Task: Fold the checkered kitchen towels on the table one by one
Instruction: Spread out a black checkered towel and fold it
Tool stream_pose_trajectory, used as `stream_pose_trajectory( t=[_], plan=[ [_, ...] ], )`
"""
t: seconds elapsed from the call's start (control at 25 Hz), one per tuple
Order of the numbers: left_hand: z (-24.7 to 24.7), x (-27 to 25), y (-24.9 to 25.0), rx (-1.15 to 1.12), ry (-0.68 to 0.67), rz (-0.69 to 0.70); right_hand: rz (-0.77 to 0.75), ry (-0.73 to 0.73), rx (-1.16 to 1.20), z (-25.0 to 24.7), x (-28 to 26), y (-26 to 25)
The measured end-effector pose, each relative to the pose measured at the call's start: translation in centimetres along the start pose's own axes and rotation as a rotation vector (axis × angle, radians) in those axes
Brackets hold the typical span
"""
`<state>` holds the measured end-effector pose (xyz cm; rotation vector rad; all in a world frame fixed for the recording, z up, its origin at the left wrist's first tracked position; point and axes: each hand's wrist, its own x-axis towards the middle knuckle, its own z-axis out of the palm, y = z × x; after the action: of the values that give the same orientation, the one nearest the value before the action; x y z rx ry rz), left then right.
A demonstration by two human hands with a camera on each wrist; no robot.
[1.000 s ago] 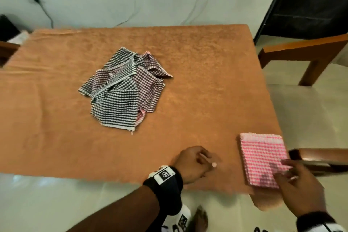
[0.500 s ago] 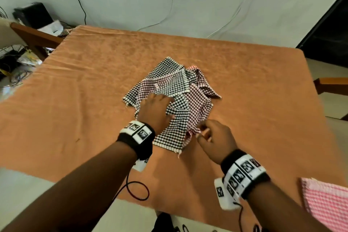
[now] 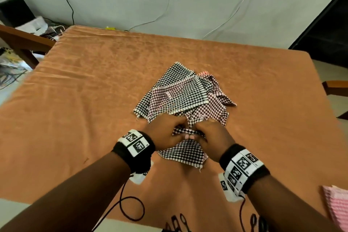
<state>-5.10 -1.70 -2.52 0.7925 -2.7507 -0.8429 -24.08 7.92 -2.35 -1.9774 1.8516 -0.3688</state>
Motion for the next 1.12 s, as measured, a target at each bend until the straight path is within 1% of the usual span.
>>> stream_pose_trajectory(
  t=[0.08,0.16,0.28,0.4,0.48,0.56,0.64,0.68,0.72,0.76,0.8,0.84,0.88,0.96,1.04,1.08,1.12],
  plan=[
    [-0.6,-0.7,-1.0,0.117,-0.092,0.067,-0.055,0.011,0.015,-0.9,-1.4,0.0],
    [-1.3,-1.4,-1.9,0.205,-0.126,0.093,-0.08,0.021,0.055,-2.4,-3.2,0.6],
    [-2.3,-2.6,-2.4,0.28,-0.113,0.064,-0.069,-0.009,0.137,-5.4,-6.6,2.3],
    [-2.5,-3.3,-1.5,0.362,-0.118,-0.009,-0.033,-0.035,0.278,-8.3,-9.8,3.9],
    [-2.6,-4.1,-0.4,0.353,-0.091,-0.038,0.025,-0.064,0.414,-10.4,-11.7,4.7],
    [-3.1,-4.7,0.7,0.318,-0.065,-0.089,0.119,-0.089,0.601,-12.3,-13.3,6.4],
    [-3.0,-4.9,1.3,0.3,-0.042,-0.153,0.247,-0.076,0.754,-13.1,-14.3,9.2],
    [-2.3,-4.8,1.3,0.271,-0.004,-0.165,0.307,-0.067,0.769,-12.7,-14.4,10.9],
    [-1.2,-4.6,1.2,0.214,0.06,-0.161,0.361,-0.059,0.719,-11.6,-14.3,12.8],
    [0.2,-4.3,1.0,0.148,0.108,-0.151,0.419,-0.057,0.617,-10.0,-14.0,14.7],
    [1.5,-4.2,0.8,0.123,0.103,-0.145,0.488,-0.079,0.454,-8.3,-13.7,16.1],
    [2.9,-4.2,0.2,0.143,0.056,-0.127,0.548,-0.112,0.262,-6.6,-13.2,17.2],
    [4.3,-4.4,-0.5,0.21,-0.017,-0.101,0.575,-0.125,0.079,-5.1,-13.1,17.7],
    [5.9,-4.4,-1.5,0.375,-0.091,-0.046,0.502,-0.049,-0.172,-2.7,-13.3,16.9],
    [5.9,-4.3,-1.8,0.443,-0.044,-0.051,0.363,0.007,-0.26,-0.8,-14.0,14.4],
    [5.9,-4.2,-1.8,0.464,0.005,-0.043,0.287,0.008,-0.274,0.2,-14.4,13.1],
    [5.6,-4.0,-1.7,0.471,0.046,-0.027,0.225,-0.023,-0.278,1.2,-14.7,12.1]
  ],
)
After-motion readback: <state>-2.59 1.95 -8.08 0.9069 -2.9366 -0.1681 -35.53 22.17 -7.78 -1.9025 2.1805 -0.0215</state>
